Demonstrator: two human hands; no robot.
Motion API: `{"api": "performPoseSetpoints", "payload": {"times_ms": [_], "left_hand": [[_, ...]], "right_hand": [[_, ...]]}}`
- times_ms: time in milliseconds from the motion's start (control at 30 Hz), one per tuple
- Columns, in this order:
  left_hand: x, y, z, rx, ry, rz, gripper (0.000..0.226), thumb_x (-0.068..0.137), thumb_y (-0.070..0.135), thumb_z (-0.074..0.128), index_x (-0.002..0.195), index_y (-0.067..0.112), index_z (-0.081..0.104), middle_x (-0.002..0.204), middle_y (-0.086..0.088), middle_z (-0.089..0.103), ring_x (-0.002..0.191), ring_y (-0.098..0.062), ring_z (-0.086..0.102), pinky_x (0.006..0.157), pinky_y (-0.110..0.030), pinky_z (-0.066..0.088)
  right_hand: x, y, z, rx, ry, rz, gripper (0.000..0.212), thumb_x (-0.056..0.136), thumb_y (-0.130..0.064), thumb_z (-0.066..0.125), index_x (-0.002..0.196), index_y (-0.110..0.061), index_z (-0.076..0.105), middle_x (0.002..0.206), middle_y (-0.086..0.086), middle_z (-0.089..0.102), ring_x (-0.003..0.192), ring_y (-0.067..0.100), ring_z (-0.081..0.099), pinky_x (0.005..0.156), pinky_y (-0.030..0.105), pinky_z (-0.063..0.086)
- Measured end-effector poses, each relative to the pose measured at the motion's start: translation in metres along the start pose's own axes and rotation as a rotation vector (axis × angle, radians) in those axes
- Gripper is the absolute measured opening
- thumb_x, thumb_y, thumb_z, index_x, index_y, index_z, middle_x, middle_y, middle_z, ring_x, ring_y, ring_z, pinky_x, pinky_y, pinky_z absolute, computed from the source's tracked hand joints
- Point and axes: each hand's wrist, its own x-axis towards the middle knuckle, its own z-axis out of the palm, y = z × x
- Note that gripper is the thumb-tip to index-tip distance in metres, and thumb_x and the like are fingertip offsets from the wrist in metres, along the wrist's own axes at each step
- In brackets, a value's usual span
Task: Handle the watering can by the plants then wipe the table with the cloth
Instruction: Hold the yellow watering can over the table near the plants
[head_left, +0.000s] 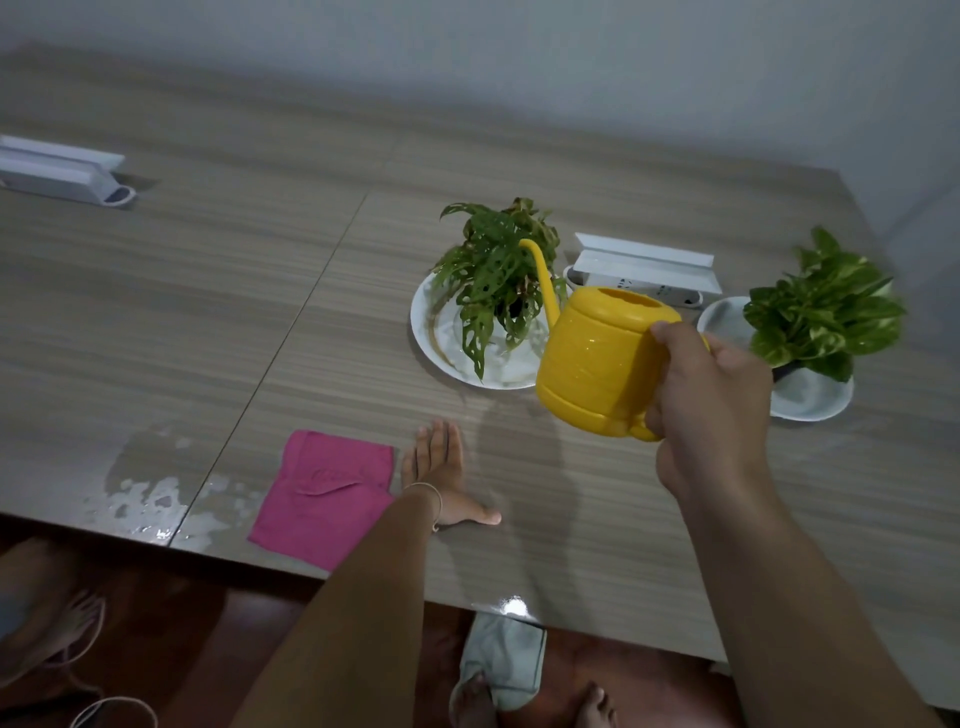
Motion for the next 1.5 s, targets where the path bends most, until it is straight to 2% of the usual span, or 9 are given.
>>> {"api": "performPoseSetpoints", "payload": {"times_ms": [333,633,900,1033,1133,1500], "left_hand": [[0.001,-0.002,0.001,-0.007,0.020,0.005,0.149,0.060,0.073,0.073,0.145,0.020,-0.037,0.152,-0.001,-0.046,0.139,-0.024,-0.042,0.117,-0.047,-0.018],[0.004,-0.005,0.002,-0.005,0.006,0.008,0.151,0.058,0.075,0.073,0.143,0.022,-0.040,0.149,-0.001,-0.049,0.137,-0.025,-0.044,0.114,-0.047,-0.020],[0.003,-0.003,0.000,-0.002,0.001,0.007,0.150,0.061,0.074,0.074,0.144,0.020,-0.039,0.149,-0.002,-0.049,0.138,-0.025,-0.043,0.115,-0.047,-0.019],[0.002,-0.001,-0.001,0.000,0.004,0.009,0.150,0.061,0.073,0.074,0.144,0.020,-0.039,0.150,-0.002,-0.048,0.139,-0.026,-0.042,0.115,-0.047,-0.018],[0.002,0.000,0.000,0.005,0.005,0.006,0.149,0.061,0.073,0.074,0.144,0.020,-0.038,0.150,-0.002,-0.048,0.139,-0.026,-0.042,0.115,-0.047,-0.019],[0.001,0.000,0.001,-0.007,0.021,0.006,0.149,0.061,0.073,0.074,0.145,0.020,-0.038,0.150,0.000,-0.048,0.139,-0.024,-0.042,0.115,-0.046,-0.019]], "right_hand": [[0.001,0.001,-0.013,-0.015,0.059,0.015,0.046,0.088,-0.030,0.066,0.061,-0.029,0.029,0.063,0.001,0.020,0.059,0.018,0.022,0.059,0.042,0.018],[0.021,-0.022,0.009,0.033,0.003,0.023,0.044,0.090,-0.029,0.066,0.060,-0.027,0.034,0.064,0.000,0.024,0.056,0.016,0.026,0.051,0.032,0.021],[0.022,-0.033,0.022,0.038,-0.064,0.058,0.045,0.096,-0.028,0.065,0.062,-0.026,0.036,0.064,-0.003,0.029,0.058,0.015,0.030,0.047,0.029,0.026],[0.019,-0.038,0.017,0.024,-0.113,0.076,0.041,0.097,-0.030,0.066,0.064,-0.026,0.043,0.060,-0.005,0.032,0.052,0.012,0.032,0.042,0.024,0.027],[0.018,-0.043,0.014,0.026,-0.142,0.068,0.040,0.098,-0.030,0.065,0.067,-0.026,0.041,0.056,-0.007,0.031,0.043,0.008,0.031,0.040,0.022,0.026],[0.027,-0.061,0.003,0.055,-0.212,0.076,0.033,0.100,-0.031,0.064,0.074,-0.023,0.045,0.049,-0.012,0.033,0.038,0.005,0.029,0.037,0.019,0.025]]}}
